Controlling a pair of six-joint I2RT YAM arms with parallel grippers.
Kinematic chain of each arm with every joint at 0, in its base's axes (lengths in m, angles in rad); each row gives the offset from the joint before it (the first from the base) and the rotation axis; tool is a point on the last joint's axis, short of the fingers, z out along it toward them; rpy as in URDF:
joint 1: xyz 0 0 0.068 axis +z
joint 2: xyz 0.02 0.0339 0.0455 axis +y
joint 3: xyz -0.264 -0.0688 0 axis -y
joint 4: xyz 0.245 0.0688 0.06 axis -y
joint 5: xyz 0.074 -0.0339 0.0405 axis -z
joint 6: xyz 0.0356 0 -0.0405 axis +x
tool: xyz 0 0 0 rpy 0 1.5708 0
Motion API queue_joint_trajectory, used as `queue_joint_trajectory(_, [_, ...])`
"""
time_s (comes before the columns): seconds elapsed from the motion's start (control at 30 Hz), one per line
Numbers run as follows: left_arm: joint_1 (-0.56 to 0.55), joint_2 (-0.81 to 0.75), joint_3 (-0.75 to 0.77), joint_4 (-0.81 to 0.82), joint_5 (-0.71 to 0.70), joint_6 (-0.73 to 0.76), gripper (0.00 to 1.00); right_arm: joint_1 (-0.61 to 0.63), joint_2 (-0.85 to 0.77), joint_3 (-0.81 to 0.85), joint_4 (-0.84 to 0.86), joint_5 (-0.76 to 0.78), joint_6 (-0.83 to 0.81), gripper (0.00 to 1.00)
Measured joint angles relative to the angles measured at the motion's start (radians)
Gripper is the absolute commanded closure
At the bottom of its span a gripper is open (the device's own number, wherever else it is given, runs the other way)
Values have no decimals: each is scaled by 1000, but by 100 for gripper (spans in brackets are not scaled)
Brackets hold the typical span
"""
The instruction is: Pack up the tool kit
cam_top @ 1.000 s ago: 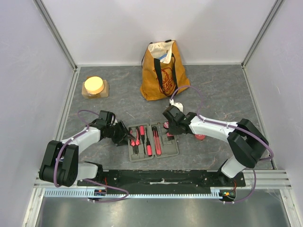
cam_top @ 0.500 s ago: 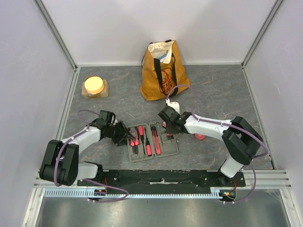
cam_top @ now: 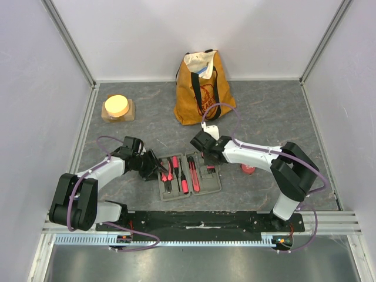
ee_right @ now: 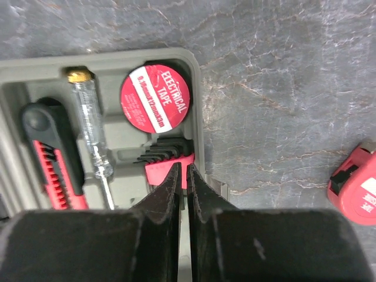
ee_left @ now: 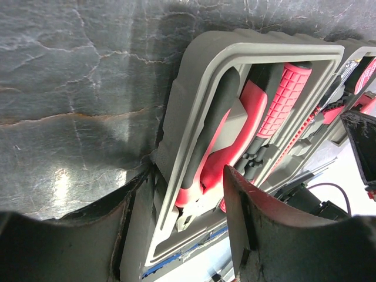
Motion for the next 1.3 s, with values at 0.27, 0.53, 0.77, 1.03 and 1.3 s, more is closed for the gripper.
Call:
queue_joint_trajectory(0.27, [1, -49, 47, -38, -18, 16, 29, 0, -9, 266, -163, 57, 46, 57])
queue_joint_trajectory(0.53, [4, -172, 146, -101, -91, 65, 25, -75, -169, 221, -259, 120, 165, 2])
queue_joint_trajectory(0.77, [8, -265, 163, -161, -143, 101, 25, -215, -358, 11, -365, 146, 259, 2])
queue_joint_trajectory(1.03, [8, -286, 154, -180, -143, 117, 25, -275, -375, -137, -400, 116, 326, 2])
queue_joint_trajectory(1.3, [8, -290, 138, -190, -143, 124, 25, -347, -324, -221, -332, 40, 327, 2])
